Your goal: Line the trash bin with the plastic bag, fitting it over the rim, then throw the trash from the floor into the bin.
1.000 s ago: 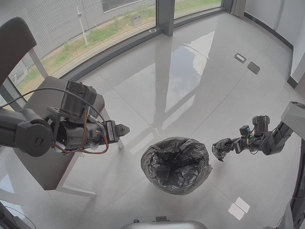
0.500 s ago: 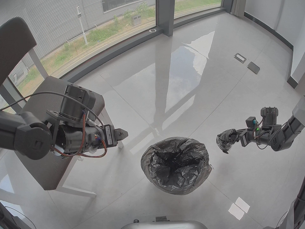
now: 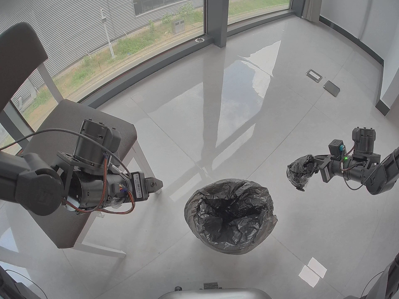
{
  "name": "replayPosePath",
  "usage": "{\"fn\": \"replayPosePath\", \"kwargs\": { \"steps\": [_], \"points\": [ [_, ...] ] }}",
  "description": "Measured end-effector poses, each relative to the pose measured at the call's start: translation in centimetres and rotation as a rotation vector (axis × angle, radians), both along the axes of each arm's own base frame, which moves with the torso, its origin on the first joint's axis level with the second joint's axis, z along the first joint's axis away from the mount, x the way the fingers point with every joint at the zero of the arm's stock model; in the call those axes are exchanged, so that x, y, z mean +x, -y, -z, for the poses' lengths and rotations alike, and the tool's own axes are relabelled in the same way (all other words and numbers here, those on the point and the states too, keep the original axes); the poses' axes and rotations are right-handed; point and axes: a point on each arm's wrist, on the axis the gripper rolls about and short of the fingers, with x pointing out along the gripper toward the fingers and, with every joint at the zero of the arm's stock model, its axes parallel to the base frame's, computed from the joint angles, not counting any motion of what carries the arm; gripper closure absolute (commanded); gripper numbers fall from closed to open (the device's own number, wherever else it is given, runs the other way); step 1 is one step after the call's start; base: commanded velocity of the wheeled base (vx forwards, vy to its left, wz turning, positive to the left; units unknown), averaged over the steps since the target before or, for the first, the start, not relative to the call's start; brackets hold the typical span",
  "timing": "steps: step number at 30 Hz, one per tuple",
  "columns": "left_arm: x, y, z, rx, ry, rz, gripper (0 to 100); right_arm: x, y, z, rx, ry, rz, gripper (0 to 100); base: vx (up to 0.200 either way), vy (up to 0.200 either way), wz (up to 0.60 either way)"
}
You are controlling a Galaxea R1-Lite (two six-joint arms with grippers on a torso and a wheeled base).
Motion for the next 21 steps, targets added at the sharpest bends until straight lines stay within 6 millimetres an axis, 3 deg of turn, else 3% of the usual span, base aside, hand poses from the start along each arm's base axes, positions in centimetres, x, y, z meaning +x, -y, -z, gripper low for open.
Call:
{"fn": "replayPosePath", "kwargs": {
  "steps": [21],
  "points": [
    [-1.6, -2.3, 0.4, 0.02, -0.011, -0.035, 0, -3.8, -6.2, -3.8, 0.01, 0.099, -0.202, 100, 0.0, 0.0, 0.0]
  ]
}}
